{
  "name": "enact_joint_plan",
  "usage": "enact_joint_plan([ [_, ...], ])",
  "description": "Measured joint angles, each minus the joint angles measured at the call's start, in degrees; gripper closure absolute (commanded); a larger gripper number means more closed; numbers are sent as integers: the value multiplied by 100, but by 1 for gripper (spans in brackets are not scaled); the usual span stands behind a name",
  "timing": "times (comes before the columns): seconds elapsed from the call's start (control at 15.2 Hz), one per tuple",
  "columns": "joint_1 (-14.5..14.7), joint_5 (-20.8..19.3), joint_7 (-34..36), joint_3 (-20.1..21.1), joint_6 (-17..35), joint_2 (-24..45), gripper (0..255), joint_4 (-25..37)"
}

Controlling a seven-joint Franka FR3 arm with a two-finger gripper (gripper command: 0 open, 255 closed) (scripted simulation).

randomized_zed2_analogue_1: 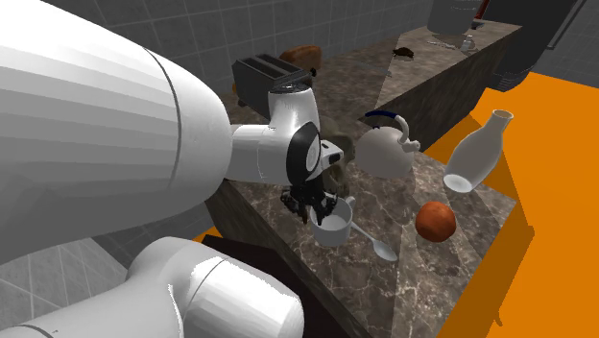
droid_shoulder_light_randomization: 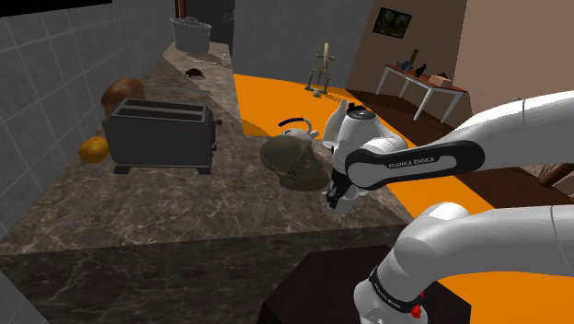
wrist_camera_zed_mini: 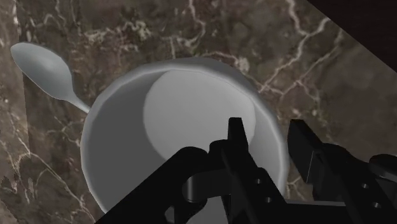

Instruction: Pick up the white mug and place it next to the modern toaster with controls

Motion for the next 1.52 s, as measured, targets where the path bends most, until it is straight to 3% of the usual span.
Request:
enact_joint_plan([
  [0.59,5,9,-12,-2,-57,-38,255,22],
  [1.52,121,220,-234,36,-1458,-732,255,740],
])
